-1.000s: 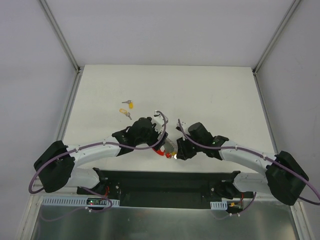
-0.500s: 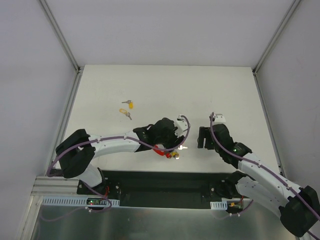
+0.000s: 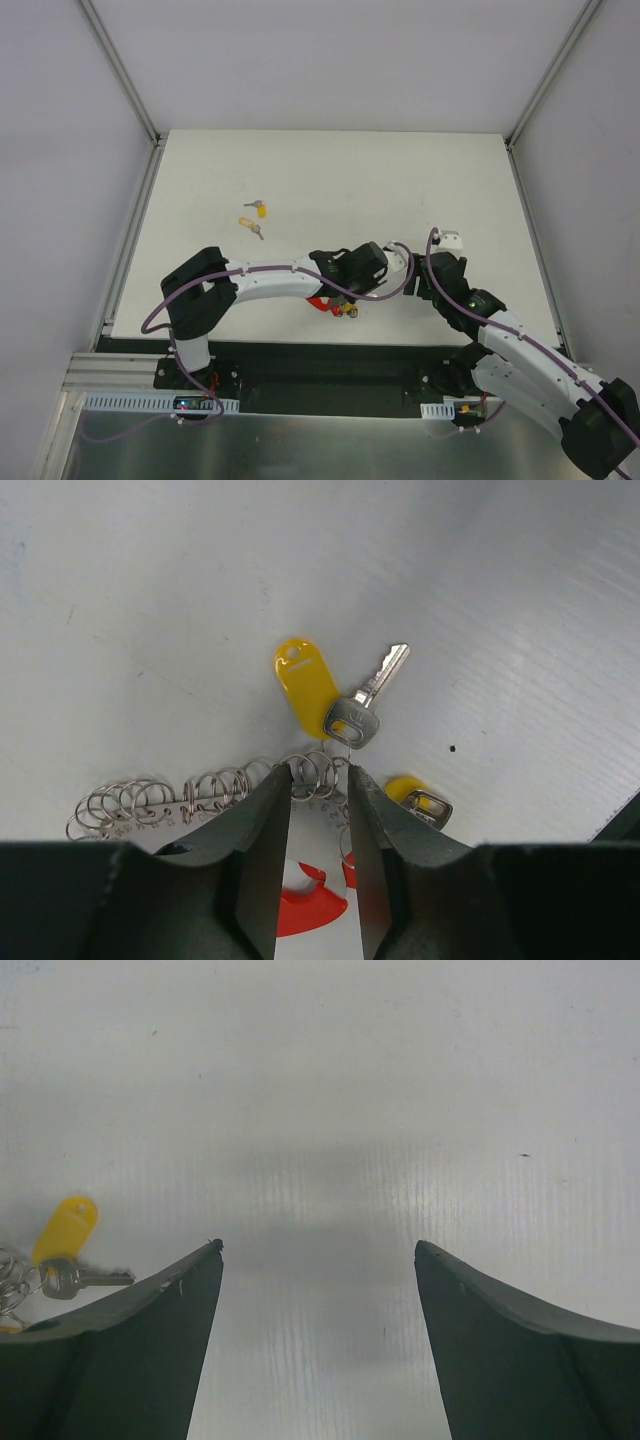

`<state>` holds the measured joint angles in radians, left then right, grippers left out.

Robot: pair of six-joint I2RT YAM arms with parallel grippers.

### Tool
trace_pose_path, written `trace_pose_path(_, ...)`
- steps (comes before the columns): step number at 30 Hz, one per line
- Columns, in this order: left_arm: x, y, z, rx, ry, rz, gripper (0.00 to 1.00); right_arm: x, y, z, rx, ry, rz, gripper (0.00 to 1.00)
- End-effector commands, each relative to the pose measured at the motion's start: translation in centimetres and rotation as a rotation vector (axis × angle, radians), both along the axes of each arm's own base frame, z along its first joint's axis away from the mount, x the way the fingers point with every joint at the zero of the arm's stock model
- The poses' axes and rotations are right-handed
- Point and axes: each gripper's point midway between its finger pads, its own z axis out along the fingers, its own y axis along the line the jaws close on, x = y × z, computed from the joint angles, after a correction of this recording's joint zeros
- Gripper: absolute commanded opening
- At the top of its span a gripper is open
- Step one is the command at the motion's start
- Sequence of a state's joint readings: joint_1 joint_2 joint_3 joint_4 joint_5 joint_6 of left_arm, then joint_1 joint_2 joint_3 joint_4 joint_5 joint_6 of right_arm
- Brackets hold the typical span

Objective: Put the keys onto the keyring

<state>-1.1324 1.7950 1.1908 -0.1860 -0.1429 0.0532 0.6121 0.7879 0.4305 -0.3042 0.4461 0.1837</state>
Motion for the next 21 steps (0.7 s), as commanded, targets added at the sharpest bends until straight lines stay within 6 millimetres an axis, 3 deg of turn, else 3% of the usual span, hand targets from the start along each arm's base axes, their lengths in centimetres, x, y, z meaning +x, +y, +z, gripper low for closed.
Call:
trace_pose_path(1,-0.2,-0.1,0.4,0.068,-0.007,-0.005,0.29,0.2,-0.6,0.1,-0.009,-0.013,-0.031,0.81)
trace_pose_path(21,-1.9,-0.7,-1.8,0.196,0.024,-0.023,0.23,0.2,-0.3,-0.4,-0.003,0.012,-0.016,0.81)
